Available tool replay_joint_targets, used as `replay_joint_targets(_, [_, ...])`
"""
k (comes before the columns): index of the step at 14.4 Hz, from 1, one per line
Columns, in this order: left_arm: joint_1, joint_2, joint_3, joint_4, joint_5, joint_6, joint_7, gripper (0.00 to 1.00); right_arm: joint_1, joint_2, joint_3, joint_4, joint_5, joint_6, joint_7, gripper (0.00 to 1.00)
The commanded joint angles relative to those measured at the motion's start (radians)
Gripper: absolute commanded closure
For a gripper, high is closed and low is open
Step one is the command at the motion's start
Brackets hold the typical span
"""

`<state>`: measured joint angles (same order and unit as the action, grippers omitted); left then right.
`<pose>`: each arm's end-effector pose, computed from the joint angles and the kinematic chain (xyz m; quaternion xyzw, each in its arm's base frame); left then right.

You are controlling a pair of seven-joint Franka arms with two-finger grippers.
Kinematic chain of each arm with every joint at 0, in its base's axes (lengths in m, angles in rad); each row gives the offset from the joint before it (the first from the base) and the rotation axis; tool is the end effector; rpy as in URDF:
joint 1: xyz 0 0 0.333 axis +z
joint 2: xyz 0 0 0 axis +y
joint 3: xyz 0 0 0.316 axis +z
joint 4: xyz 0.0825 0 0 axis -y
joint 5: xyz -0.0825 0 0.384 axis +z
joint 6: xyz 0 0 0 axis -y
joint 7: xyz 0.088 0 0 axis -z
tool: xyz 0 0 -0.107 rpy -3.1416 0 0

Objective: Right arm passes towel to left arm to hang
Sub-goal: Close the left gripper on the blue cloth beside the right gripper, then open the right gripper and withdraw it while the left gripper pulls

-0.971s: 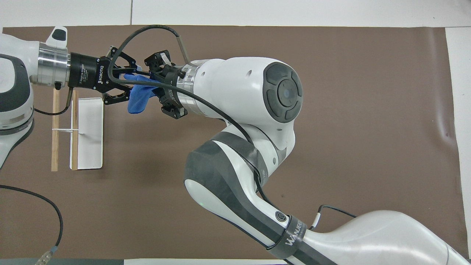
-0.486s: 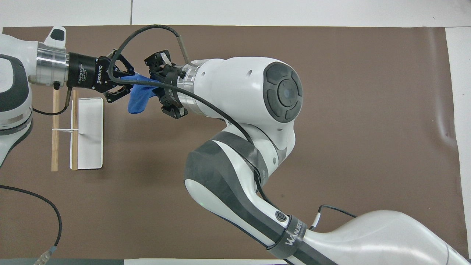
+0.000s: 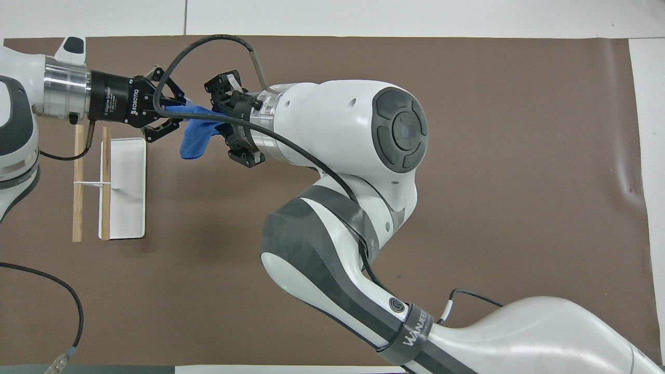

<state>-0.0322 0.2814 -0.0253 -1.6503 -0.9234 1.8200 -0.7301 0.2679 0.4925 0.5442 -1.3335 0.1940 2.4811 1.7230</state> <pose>0.6377 -0.1006 0.4701 0.7981 0.4210 -0.2106 0.3760 0.5751 0.4633 0.5628 -0.7669 0.5073 0.0757 0.3858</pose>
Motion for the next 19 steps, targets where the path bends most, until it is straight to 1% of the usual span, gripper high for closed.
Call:
replay_joint_targets(1, [0.005,-0.039,0.004,-0.009,0.058,-0.007,0.005,1.00,-0.013,-0.031,0.000,-0.038,0.022,0.016,0.012,0.10])
replay_joint_targets(2, [0.003,-0.047,0.004,-0.009,0.067,-0.007,0.006,1.00,-0.015,-0.031,0.000,-0.036,0.021,0.009,0.009,0.00])
replay_joint_targets(5, [0.003,-0.077,0.005,-0.005,0.103,0.004,0.041,1.00,-0.016,-0.031,-0.001,-0.038,0.021,0.005,0.006,0.00])
replay_joint_targets(8, [0.003,-0.126,0.004,0.000,0.213,0.021,0.066,1.00,-0.027,-0.031,-0.001,-0.032,0.009,-0.019,0.001,0.00])
replay_joint_targets(10, [0.003,-0.163,0.004,0.000,0.294,0.050,0.089,1.00,-0.038,-0.032,-0.006,-0.023,-0.004,-0.072,-0.054,0.00])
replay_joint_targets(12, [0.003,-0.197,0.004,-0.002,0.362,0.077,0.098,1.00,-0.071,-0.040,-0.006,-0.024,-0.089,-0.155,-0.170,0.00])
replay_joint_targets(13, [0.002,-0.211,0.004,-0.003,0.397,0.082,0.125,1.00,-0.094,-0.045,-0.006,-0.024,-0.152,-0.212,-0.241,0.00])
replay_joint_targets(14, [-0.003,-0.220,0.004,-0.008,0.437,0.082,0.171,1.00,-0.129,-0.048,-0.003,-0.024,-0.200,-0.294,-0.334,0.00])
replay_joint_targets(15, [-0.005,-0.228,0.004,-0.013,0.477,0.075,0.223,1.00,-0.169,-0.058,-0.003,-0.027,-0.214,-0.371,-0.443,0.00])
replay_joint_targets(17, [0.002,-0.251,0.004,-0.038,0.512,0.070,0.347,1.00,-0.266,-0.072,-0.006,-0.030,-0.220,-0.523,-0.677,0.00])
replay_joint_targets(19, [-0.006,-0.254,0.004,-0.040,0.610,0.065,0.496,1.00,-0.373,-0.083,-0.006,-0.032,-0.293,-0.670,-0.915,0.00])
